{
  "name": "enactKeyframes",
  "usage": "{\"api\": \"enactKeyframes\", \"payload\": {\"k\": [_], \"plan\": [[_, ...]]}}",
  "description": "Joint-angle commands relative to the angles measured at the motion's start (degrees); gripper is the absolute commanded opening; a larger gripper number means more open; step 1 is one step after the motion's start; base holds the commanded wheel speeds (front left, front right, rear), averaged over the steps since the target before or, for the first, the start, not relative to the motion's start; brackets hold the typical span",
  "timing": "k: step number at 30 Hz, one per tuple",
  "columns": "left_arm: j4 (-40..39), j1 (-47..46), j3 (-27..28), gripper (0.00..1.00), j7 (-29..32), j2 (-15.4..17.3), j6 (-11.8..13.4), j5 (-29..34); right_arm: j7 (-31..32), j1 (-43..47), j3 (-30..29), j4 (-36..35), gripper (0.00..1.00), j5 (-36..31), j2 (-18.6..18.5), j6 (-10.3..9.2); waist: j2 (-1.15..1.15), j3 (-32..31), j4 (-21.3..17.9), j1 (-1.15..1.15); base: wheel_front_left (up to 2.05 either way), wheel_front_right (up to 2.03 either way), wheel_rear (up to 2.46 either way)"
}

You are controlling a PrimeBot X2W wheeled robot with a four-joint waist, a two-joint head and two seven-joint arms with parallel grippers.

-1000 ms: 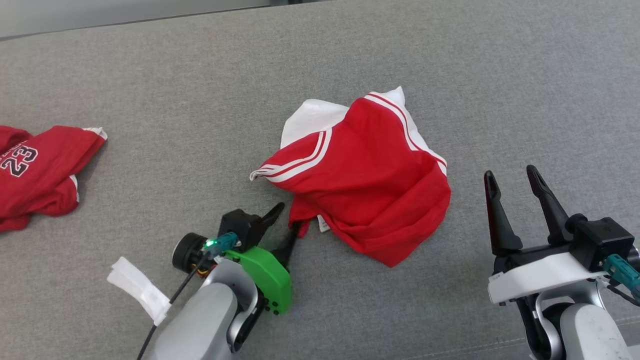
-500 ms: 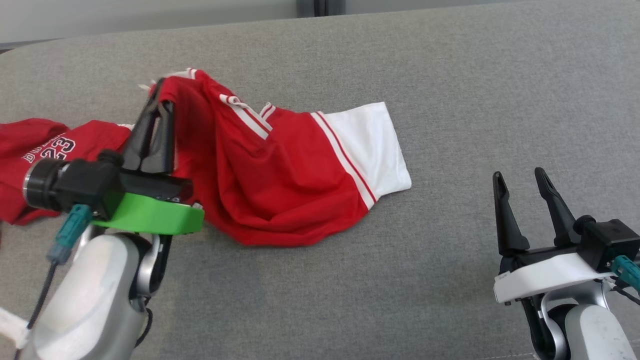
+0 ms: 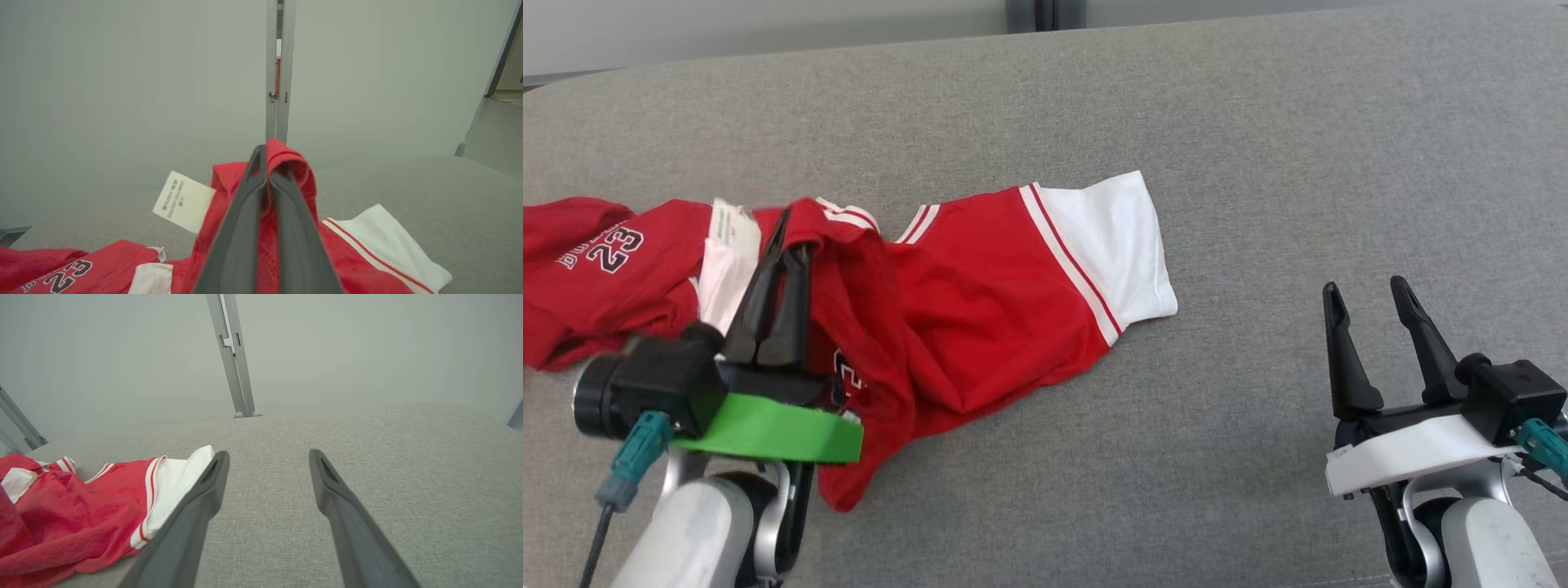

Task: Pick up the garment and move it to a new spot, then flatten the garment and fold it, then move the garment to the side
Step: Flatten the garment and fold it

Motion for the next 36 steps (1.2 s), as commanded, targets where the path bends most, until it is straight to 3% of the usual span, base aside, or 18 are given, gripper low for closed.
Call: {"api": "enactKeyframes", "payload": {"k": [1, 7, 14, 15, 16, 17, 27, 36], "plan": [[0.6, 2.4, 0.5, 0.00, 0.1, -0.4, 0.9, -1.1, -0.4, -0.6, -0.2, 0.0, 1.00, 0.1, -0.1, 0.00, 0.00, 0.5, -0.3, 0.00, 0.00, 0.00, 0.00], [5.5, 11.3, 2.9, 0.00, -0.9, -2.0, 3.6, -5.7, -0.4, -0.4, -1.1, -0.1, 1.00, 0.1, -0.1, 0.00, 0.00, 1.6, 0.3, 0.00, 0.00, 0.00, 0.00], [16.0, 15.3, 4.7, 0.00, -2.7, -3.5, 1.7, -10.7, -0.3, -1.0, -1.7, 0.3, 1.00, 0.0, -0.1, 0.00, 0.00, 2.2, 1.7, 0.00, 0.00, 0.00, 0.00], [17.2, 15.2, 4.7, 0.06, -2.9, -3.7, 1.5, -10.9, -0.2, -1.0, -1.7, 0.3, 1.00, -0.1, -0.1, 0.00, 0.00, 2.1, 1.8, 0.00, 0.00, 0.00, 0.00], [17.6, 14.8, 5.2, 0.45, -4.0, -4.1, 1.3, -11.3, -0.1, -1.1, -1.7, 0.3, 1.00, -0.3, -0.1, 0.00, 0.00, 1.9, 1.9, 0.00, 0.00, 0.00, 0.00], [18.3, 14.1, 5.4, 1.00, -4.6, -4.2, 0.8, -11.2, -0.1, -1.2, -1.8, 0.1, 1.00, -0.5, -0.1, 0.00, 0.00, 1.7, 2.1, 0.00, 0.00, 0.00, 0.00], [12.5, 12.1, 8.3, 1.00, -7.8, -4.8, 0.7, -5.4, 1.4, 0.4, -0.9, -1.4, 1.00, -1.7, -0.1, 0.00, 0.00, -3.1, 2.4, 0.00, 0.00, 0.00, 0.00], [5.5, 14.5, 5.6, 1.00, -5.0, -2.0, 2.4, -0.2, 2.6, 3.0, 0.2, -2.0, 1.00, -1.6, -0.1, 0.00, 0.00, -6.6, 1.6, 0.00, 0.00, 0.00, 0.00]]}}
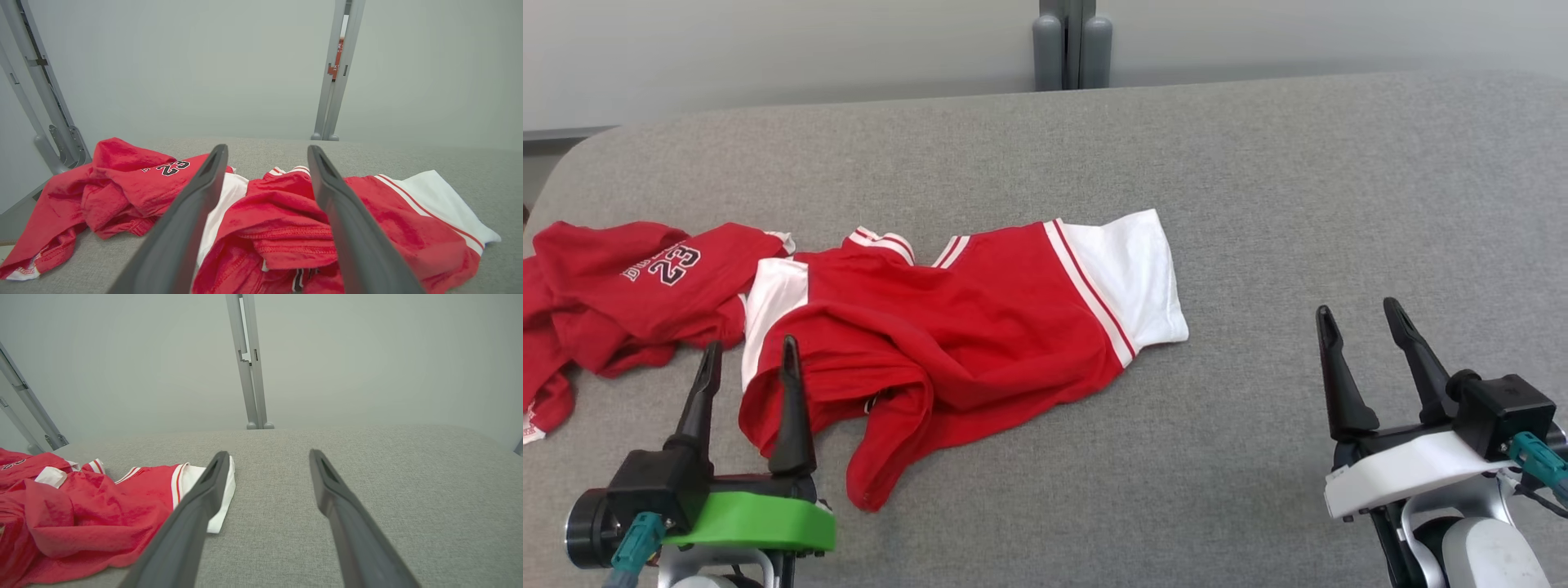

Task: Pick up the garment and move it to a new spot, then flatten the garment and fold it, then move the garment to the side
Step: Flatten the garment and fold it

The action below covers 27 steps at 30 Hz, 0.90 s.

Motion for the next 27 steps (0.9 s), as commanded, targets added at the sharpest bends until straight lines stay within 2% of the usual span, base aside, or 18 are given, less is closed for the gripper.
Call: {"api": "enactKeyframes", "payload": {"k": [1, 12, 18, 23, 27], "plan": [[-0.7, 1.1, -0.2, 1.00, 0.6, 0.7, 0.5, 0.6, 0.1, 0.8, 0.0, -0.3, 1.00, -0.1, -0.1, 0.00, 0.00, -1.0, -0.5, 0.00, 0.00, 0.00, 0.00], [-2.7, 2.2, -1.0, 1.00, 2.2, 1.2, 1.4, 0.7, 0.4, 1.5, -0.3, -0.8, 1.00, 0.1, -0.1, 0.00, 0.00, -1.0, -0.6, 0.00, 0.00, 0.00, 0.00], [-3.0, 1.0, -1.3, 1.00, 2.0, 1.5, 0.9, 0.9, 0.4, 0.9, -0.8, -0.4, 1.00, -0.3, -0.1, 0.00, 0.00, -0.1, -0.1, 0.00, 0.00, 0.00, 0.00], [-3.4, -1.5, -2.0, 1.00, 1.7, 1.2, 0.1, 1.2, 1.0, -1.0, -1.0, 0.1, 1.00, -0.9, -0.7, 0.00, 0.00, 2.8, 1.3, 0.00, 0.00, 0.00, 0.00], [-3.8, -5.4, -2.9, 1.00, 0.9, 0.1, -1.0, 1.3, 1.9, -4.6, 0.1, 1.1, 1.00, -0.9, -2.2, 0.00, 0.00, 7.9, 4.1, 0.00, 0.00, 0.00, 0.00]]}}
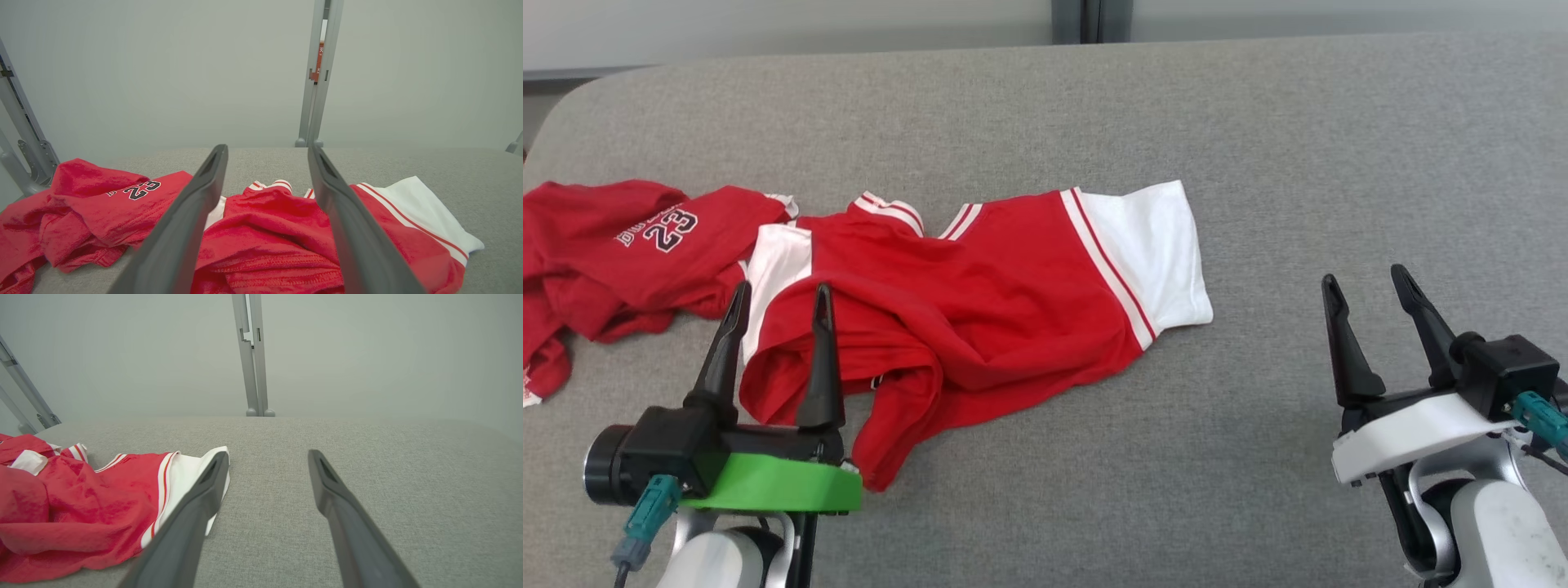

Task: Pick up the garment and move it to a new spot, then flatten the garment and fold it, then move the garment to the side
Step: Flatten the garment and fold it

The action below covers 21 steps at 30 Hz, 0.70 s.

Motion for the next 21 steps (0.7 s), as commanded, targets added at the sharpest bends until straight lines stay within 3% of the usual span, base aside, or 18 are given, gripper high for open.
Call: {"api": "enactKeyframes", "payload": {"k": [1, 10, 19, 20, 21], "plan": [[-0.1, -2.0, -0.2, 1.00, -0.6, -0.4, -0.5, 0.2, 0.3, -1.9, 0.5, 0.6, 1.00, -0.3, -0.9, 0.00, 0.00, 4.6, 3.3, 0.00, 0.00, 0.00, 0.00], [3.2, -8.8, -2.5, 1.00, -2.6, -3.6, -3.5, 0.9, 1.1, -11.1, 5.6, 11.7, 1.00, 0.9, -4.9, 0.00, 0.00, 10.8, 10.1, 0.00, 0.00, 0.00, 0.00], [6.1, -9.8, -2.8, 1.00, -3.6, -5.1, -4.5, 1.2, -1.8, -18.9, 7.4, 28.8, 1.00, 3.1, -5.6, -0.01, 0.00, 10.6, 11.5, 0.00, 0.00, 0.00, 0.00], [6.2, -9.7, -2.8, 1.00, -3.6, -5.1, -4.6, 1.2, -2.2, -19.2, 7.7, 29.8, 0.86, 3.5, -5.4, -0.01, 0.00, 10.5, 11.4, 0.00, 0.00, 0.00, 0.00], [6.4, -9.6, -2.6, 1.00, -3.7, -5.1, -4.6, 1.3, -2.6, -19.4, 8.3, 31.0, 0.16, 4.3, -5.2, -0.01, 0.00, 10.1, 11.1, 0.00, 0.00, 0.00, 0.00]]}}
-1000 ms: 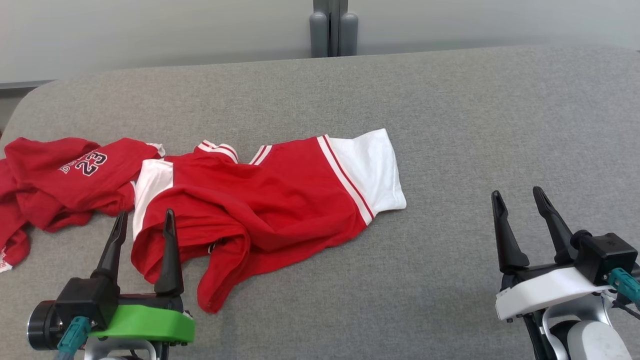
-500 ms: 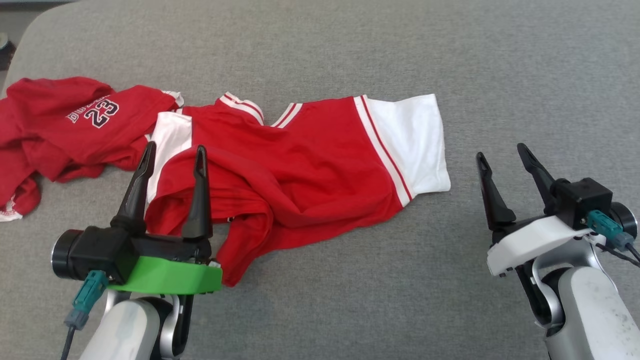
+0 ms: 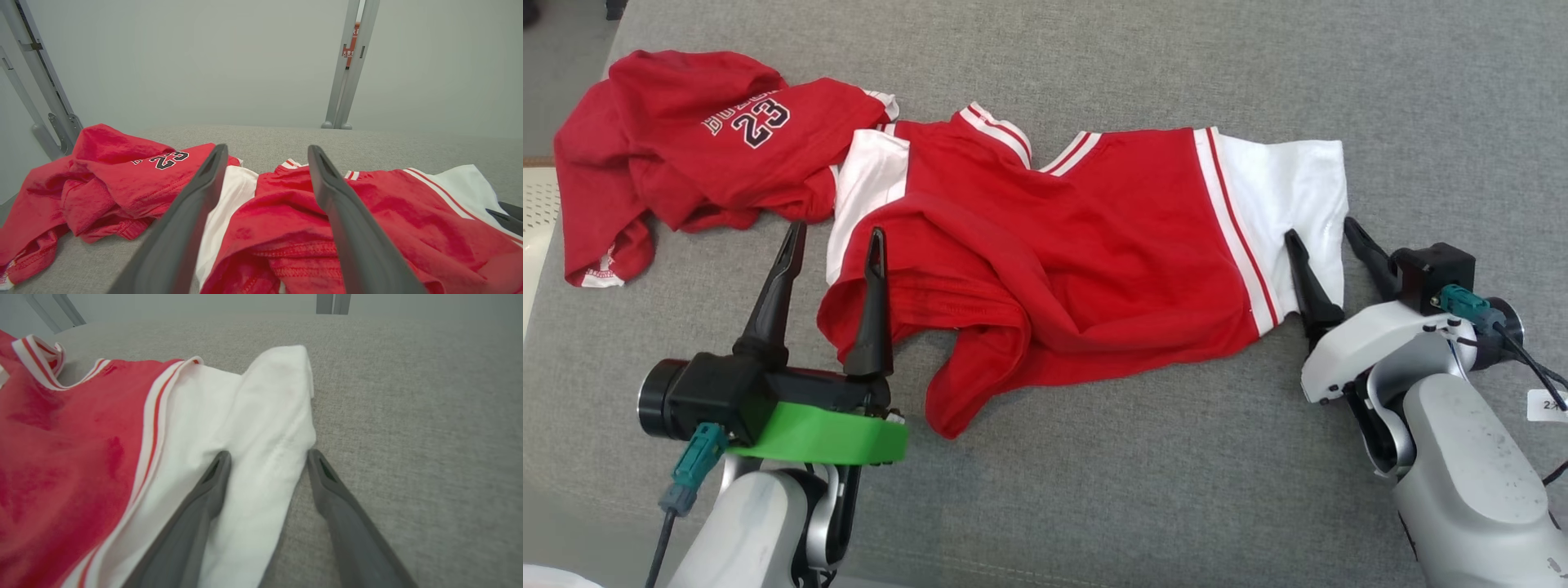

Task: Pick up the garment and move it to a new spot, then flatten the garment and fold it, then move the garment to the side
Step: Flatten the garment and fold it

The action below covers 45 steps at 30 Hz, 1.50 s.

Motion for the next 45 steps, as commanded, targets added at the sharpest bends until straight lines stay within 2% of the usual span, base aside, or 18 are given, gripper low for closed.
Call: {"api": "enactKeyframes", "payload": {"k": [1, 9, 19, 23, 24, 25, 26, 31, 37, 45], "plan": [[0.1, -0.3, 0.3, 1.00, -0.2, 0.1, -0.3, 0.5, -0.1, 0.4, 0.9, 2.0, 0.00, 1.0, 0.1, 0.00, 0.00, -0.5, -0.5, 0.00, 0.00, 0.00, 0.00], [0.1, 1.3, 0.7, 1.00, -0.4, 0.9, 0.0, 0.9, -5.4, 2.2, -1.5, 3.6, 0.00, 4.2, 1.3, -0.04, 0.00, -2.8, -4.6, 0.00, 0.00, 0.00, 0.00], [-0.6, 3.4, 0.2, 1.00, 1.1, 2.4, 0.5, 1.1, -9.4, 16.8, -13.9, -0.4, 0.00, 5.9, 6.5, -0.08, 0.00, -5.9, -10.4, 0.00, 0.00, 0.00, 0.00], [-1.1, 4.1, 0.2, 1.00, 1.7, 2.8, 0.8, 0.7, -9.8, 20.8, -11.9, -2.5, 0.00, 10.0, 7.1, -0.05, 0.00, -6.7, -11.8, 0.00, 0.00, 0.00, 0.00], [-1.1, 4.3, 0.1, 1.00, 1.9, 2.9, 0.9, 0.7, -9.9, 21.3, -11.0, -2.7, 0.38, 10.9, 7.1, -0.05, 0.00, -6.8, -12.0, 0.00, 0.00, 0.00, 0.00], [-1.0, 4.5, 0.1, 1.00, 1.9, 2.9, 1.1, 0.5, -10.0, 21.5, -10.0, -3.4, 0.94, 10.7, 7.0, -0.04, 0.00, -7.1, -12.2, 0.00, 0.00, 0.00, 0.00], [-1.0, 4.7, 0.1, 1.00, 1.9, 3.0, 1.0, 0.4, -10.1, 21.4, -9.5, -4.2, 1.00, 9.8, 7.0, -0.04, 0.00, -7.4, -12.3, 0.00, 0.00, 0.00, 0.00], [0.1, 6.0, 0.2, 1.00, 2.0, 3.0, 1.3, -0.4, -10.2, 21.1, -9.3, -10.9, 1.00, 3.2, 7.0, -0.02, 0.00, -9.1, -12.0, 0.00, 0.00, 0.00, 0.00], [1.2, 7.9, 0.9, 1.00, 1.6, 3.4, 2.3, -0.6, -6.1, 21.3, -9.9, -21.6, 1.00, -3.4, 6.6, -0.02, 0.00, -11.2, -11.2, 0.00, 0.00, 0.00, 0.00], [1.9, 11.5, 1.3, 1.00, 1.3, 3.9, 3.5, -1.1, -0.4, 23.5, -9.3, -30.0, 1.00, -4.6, 6.0, -0.02, 0.00, -14.6, -10.3, 0.00, 0.00, 0.00, 0.00]]}}
